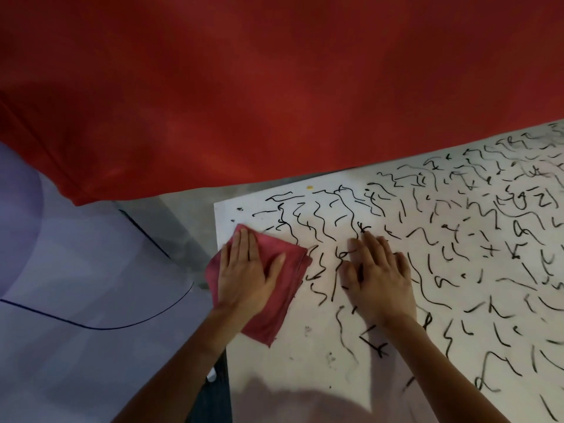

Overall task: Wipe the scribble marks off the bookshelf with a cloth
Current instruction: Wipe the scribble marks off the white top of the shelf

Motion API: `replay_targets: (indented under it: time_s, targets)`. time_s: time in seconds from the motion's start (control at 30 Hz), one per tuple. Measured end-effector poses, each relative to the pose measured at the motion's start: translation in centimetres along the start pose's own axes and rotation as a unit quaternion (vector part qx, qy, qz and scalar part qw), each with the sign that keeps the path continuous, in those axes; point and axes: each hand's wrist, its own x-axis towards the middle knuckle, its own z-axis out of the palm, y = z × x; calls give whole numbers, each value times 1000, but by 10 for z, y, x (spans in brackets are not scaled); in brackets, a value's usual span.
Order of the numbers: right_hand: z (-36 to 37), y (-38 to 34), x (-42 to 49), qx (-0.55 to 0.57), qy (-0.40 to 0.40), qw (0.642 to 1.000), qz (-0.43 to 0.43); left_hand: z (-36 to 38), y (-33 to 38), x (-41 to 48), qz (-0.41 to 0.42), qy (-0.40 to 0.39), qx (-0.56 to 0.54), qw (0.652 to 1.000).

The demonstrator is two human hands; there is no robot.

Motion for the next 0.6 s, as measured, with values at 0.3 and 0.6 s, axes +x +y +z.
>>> replay_targets:
  time_s: [0.3,0.6]
  targets:
    - [1,-1,0,-1,-4,1000,-6,-5,-17,82,-16,-36,-1,999]
    - [-2,-2,-1,3,2,1000,-9,-6,-28,40,45,-27,15,999]
